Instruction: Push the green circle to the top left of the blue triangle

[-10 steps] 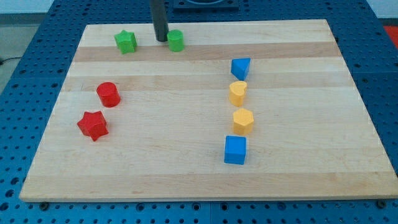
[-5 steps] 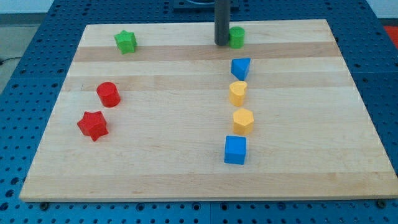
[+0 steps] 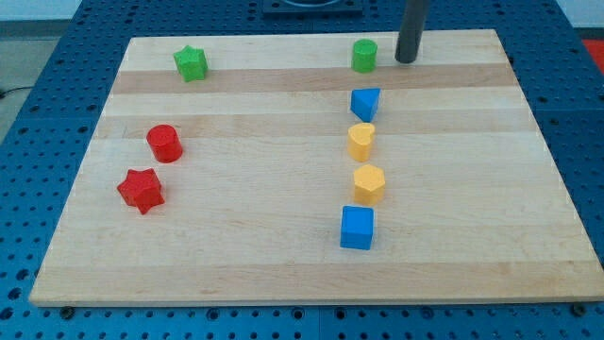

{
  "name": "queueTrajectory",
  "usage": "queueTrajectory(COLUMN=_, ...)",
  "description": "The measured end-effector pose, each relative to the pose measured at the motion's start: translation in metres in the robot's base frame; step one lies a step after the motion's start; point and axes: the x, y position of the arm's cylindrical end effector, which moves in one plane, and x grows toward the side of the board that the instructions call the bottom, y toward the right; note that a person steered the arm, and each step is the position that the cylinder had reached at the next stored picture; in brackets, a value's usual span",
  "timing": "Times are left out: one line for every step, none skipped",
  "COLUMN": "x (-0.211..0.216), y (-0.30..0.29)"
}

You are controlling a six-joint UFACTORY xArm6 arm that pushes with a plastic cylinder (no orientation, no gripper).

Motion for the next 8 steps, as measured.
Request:
queueTrajectory(x=-0.001, y=-0.045)
queueTrajectory(x=0.008, y=-0.065)
queueTrajectory(x=0.002, y=-0.048)
queueTrajectory(x=0.002, y=-0.046)
queueTrajectory(x=0.002, y=-0.046)
queueTrajectory(x=0.007, y=-0.042)
queueTrajectory(x=0.008, y=-0.04)
queueTrajectory(x=0.025, y=-0.028)
